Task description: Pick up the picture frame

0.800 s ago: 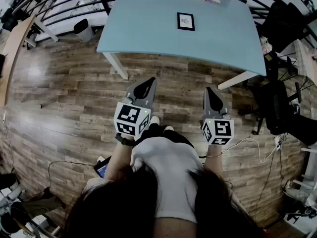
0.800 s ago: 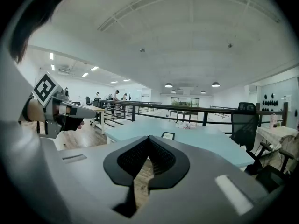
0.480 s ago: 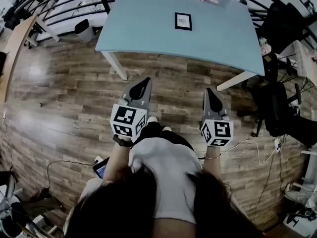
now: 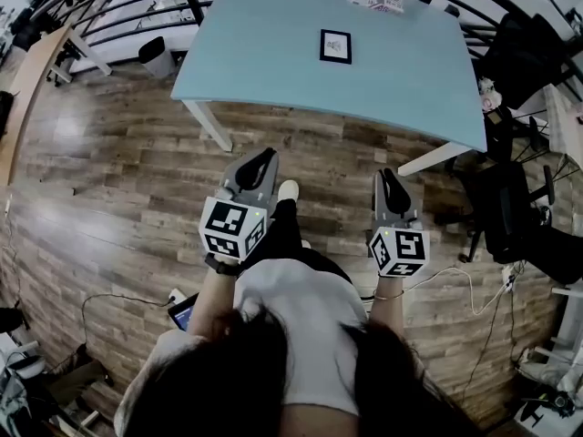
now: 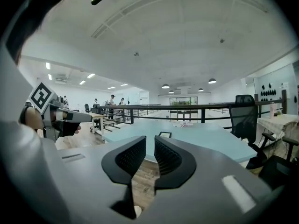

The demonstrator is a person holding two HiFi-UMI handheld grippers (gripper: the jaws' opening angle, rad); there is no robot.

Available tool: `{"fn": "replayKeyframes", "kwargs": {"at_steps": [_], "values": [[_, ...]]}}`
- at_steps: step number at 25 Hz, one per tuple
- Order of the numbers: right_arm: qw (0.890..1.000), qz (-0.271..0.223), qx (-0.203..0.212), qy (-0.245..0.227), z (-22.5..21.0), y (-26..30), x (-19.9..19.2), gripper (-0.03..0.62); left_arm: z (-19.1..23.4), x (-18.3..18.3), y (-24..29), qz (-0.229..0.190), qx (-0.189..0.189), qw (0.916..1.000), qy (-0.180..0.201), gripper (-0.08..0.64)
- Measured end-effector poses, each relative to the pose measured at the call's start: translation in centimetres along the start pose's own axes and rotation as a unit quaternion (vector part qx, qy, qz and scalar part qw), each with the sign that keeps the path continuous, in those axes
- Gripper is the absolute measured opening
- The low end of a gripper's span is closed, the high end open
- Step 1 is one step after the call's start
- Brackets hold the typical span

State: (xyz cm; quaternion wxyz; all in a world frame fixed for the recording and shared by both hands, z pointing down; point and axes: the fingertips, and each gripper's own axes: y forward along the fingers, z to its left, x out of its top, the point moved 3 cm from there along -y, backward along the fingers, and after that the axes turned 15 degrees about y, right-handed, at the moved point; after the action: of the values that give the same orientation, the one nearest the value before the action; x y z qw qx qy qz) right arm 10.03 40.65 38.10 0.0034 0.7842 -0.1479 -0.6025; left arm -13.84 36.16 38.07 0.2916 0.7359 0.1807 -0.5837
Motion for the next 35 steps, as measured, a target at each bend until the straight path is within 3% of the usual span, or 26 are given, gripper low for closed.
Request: {"fn": "replayKeyframes", "kwargs": {"at_steps": [8, 20, 26, 35], "values": [[1.0, 0.005, -0.003, 0.012, -2.9, 6.8, 1.6, 0.055, 3.4, 0.4, 7.3, 0.004, -0.01, 0.9999, 0.003, 0.02], [1.0, 0.014, -0.01, 0.023, -5.0, 19.6, 5.4, 0.058, 12.1, 1.9, 18.2, 0.01, -0.024, 0.9997, 0.003, 0.038], [0.999, 0.023, -0.016, 0.032, -5.1, 24.2, 5.9, 0.058, 15.6, 1.3, 21.4, 0.023, -0.04, 0.9989, -0.005, 0.1], [0.997, 0.049, -0.032, 0.04, -4.5, 26.9, 5.1, 0.058, 17.9, 0.5, 23.5, 0.035, -0.064, 0.9972, -0.014, 0.103]]}}
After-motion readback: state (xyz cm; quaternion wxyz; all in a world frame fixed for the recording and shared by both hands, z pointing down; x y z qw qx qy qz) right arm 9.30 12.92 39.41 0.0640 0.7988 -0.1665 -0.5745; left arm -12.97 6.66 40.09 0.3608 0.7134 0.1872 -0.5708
